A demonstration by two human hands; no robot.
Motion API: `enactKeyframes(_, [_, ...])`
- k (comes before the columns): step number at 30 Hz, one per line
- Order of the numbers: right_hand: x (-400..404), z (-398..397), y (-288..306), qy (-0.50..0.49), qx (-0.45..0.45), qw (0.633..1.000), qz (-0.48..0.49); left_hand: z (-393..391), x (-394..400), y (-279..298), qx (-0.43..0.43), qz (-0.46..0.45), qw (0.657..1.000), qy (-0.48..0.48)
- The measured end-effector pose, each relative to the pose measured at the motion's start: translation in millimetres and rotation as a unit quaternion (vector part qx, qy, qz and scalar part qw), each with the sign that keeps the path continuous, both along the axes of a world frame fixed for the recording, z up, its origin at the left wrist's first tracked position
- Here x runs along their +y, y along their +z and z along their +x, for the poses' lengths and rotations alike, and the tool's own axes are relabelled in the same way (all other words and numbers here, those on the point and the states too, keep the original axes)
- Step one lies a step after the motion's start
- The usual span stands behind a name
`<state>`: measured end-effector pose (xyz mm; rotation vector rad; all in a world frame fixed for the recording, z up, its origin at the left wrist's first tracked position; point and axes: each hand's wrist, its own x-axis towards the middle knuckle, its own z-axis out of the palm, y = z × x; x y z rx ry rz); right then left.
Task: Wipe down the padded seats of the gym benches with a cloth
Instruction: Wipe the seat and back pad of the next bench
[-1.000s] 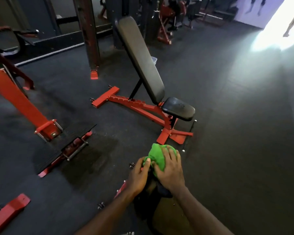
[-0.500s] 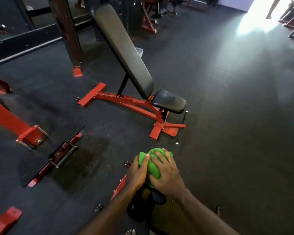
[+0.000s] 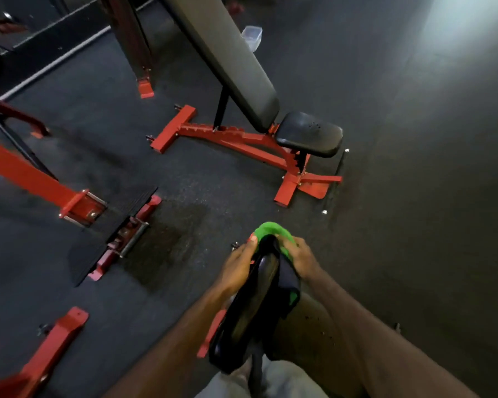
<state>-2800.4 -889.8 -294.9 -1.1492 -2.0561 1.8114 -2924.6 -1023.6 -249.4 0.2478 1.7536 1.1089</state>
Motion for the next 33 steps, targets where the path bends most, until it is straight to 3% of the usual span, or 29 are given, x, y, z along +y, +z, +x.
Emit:
enactKeyframes(3, [0,-1,-10,-0.04,-0.053,0.998,-0.005,-2,11,3,-0.011,-0.015,1.0,0.014])
enactKeyframes(7, [-18,8,-9,-0.003,0.021,0.999,0.03,-4,22,0,-0.01,-0.037,0.999,0.033])
enactKeyframes(11, [3,0,-28,-0.01,-0.055,0.992,-0.114,-4,22,-3,-0.011,-0.044,0.999,-0.006])
enactKeyframes(15, [-7,5,-35,-0.076,-0.022,0.994,-0.081,-4,15,-4,-0.027,-0.048,0.998,0.005])
enactKeyframes(18, [-10,11,-57,-0.11,0.011,0.986,-0.121,-3,10,-8,-0.013,-0.046,0.999,-0.012])
enactKeyframes(21, [9,14,-125,-0.043,-0.023,0.982,-0.184,2,8,-6,-0.002,-0.052,0.998,-0.019])
enactKeyframes(23, [10,8,-121,-0.03,-0.004,0.983,-0.181,0,9,-5,-0.006,-0.06,0.998,-0.015])
enactKeyframes(26, [-2,8,-86,-0.097,0.002,0.977,-0.189,-4,11,-9,0.012,-0.07,0.998,0.003])
enactKeyframes(30, [-3,13,-81,-0.084,-0.052,0.973,-0.206,1,10,-12,0.04,-0.085,0.995,-0.021])
enactKeyframes(33, [6,1,-80,-0.076,0.023,0.978,-0.191,1,11,-12,0.047,-0.091,0.994,-0.028])
